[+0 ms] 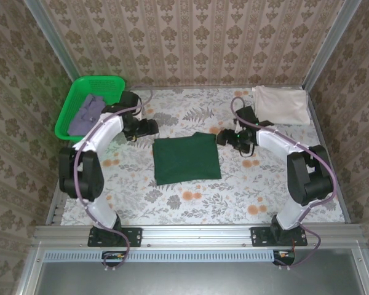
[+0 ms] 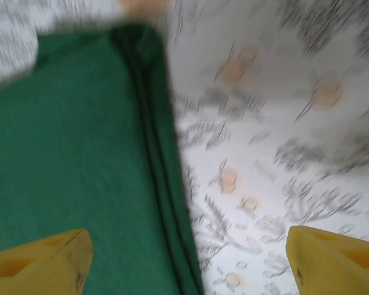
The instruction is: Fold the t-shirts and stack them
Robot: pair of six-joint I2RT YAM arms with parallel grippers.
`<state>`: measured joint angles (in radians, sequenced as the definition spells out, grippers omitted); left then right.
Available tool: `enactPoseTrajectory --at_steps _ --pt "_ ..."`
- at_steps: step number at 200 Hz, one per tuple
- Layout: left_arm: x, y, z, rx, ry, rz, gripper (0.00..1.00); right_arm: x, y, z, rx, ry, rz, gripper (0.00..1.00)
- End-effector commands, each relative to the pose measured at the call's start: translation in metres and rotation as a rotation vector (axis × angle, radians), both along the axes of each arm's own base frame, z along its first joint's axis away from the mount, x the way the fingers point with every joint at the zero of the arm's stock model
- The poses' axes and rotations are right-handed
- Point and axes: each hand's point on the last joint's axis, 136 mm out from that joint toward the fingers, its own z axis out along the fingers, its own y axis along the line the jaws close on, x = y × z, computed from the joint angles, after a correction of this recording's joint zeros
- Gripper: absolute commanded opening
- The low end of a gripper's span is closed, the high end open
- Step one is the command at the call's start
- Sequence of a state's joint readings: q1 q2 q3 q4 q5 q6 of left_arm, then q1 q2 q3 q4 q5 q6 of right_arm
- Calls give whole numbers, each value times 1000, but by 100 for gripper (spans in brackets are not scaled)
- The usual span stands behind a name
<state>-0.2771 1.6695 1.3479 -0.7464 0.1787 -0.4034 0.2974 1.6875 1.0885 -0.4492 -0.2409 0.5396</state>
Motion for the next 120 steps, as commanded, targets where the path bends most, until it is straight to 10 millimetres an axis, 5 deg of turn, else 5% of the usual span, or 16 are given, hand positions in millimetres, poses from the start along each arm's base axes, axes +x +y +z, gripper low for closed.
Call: enactPoseTrajectory --at_steps 1,53,120 --pt "-24 7 -13 37 33 39 94 -12 18 -9 -10 0 66 84" --pt "-57 8 -14 30 15 60 96 -26 45 -40 -131 82 151 80" --pt "-74 17 -8 33 -9 81 96 -35 79 -73 -271 169 251 71"
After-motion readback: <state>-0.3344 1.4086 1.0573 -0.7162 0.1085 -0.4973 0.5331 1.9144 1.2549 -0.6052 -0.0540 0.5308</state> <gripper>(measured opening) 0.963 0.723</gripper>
